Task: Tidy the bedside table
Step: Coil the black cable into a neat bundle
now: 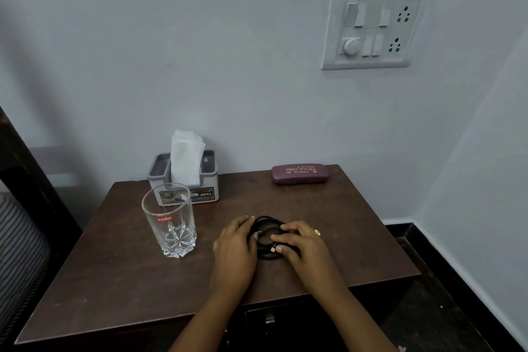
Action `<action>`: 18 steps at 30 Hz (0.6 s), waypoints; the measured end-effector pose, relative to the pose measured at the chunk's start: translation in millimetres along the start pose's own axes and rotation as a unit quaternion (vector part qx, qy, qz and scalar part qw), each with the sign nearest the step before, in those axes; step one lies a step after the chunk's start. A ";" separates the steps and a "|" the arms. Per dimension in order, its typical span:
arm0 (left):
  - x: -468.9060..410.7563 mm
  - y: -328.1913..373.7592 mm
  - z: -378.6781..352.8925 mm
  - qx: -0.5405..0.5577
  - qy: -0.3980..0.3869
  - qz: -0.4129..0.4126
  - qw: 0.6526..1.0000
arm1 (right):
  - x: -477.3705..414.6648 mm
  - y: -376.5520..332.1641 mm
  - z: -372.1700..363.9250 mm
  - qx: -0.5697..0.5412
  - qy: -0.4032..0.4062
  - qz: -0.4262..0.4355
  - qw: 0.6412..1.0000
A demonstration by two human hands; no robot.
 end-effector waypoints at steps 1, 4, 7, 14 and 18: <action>0.6 0.3 0.5 0.008 -0.005 -0.008 1.000 | 1.7 -0.3 -0.6 0.001 -0.003 0.002 1.000; 0.8 0.9 3.4 0.050 -0.002 -0.031 0.998 | 3.1 -0.2 0.4 -0.016 -0.014 -0.001 1.000; 1.4 1.7 7.2 0.082 0.007 -0.035 0.996 | 4.2 0.8 4.3 -0.036 -0.019 -0.003 0.999; 0.8 -4.3 8.8 0.144 0.038 -0.003 0.989 | 17.9 0.1 10.8 0.005 -0.021 -0.032 0.999; 1.1 -6.3 8.2 0.149 0.034 0.006 0.988 | 24.9 -1.5 7.3 0.009 -0.020 -0.082 0.996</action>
Point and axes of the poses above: each hand's wrist, its own x-axis away from the middle knuckle, its own z-axis out of the back of the hand, y = z × x, the point moved 6 cm from there along -x, towards the middle knuckle, and after that the axes turned 15 degrees about -x, right-handed, at the moved point
